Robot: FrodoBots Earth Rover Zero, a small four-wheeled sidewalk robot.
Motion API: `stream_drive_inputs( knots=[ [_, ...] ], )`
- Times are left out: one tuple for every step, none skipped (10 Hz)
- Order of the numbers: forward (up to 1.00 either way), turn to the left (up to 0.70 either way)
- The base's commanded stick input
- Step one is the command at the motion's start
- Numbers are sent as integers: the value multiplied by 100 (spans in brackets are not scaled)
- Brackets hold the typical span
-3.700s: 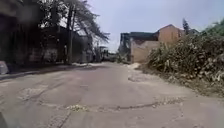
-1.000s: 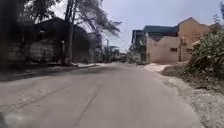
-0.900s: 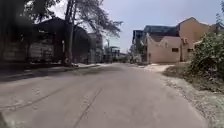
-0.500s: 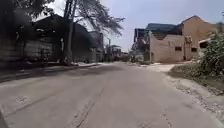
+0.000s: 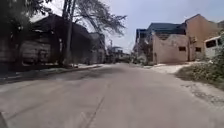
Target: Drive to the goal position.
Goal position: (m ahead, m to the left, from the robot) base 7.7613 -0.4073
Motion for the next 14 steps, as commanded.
stream_drive_inputs(
  knots=[
    [100,-19],
    [100,-7],
    [100,0],
    [100,0],
    [100,0],
    [100,0],
    [100,0],
    [100,0],
    [100,0],
    [100,0],
    [100,0],
    [100,0],
    [100,0],
    [100,0]
  ],
)
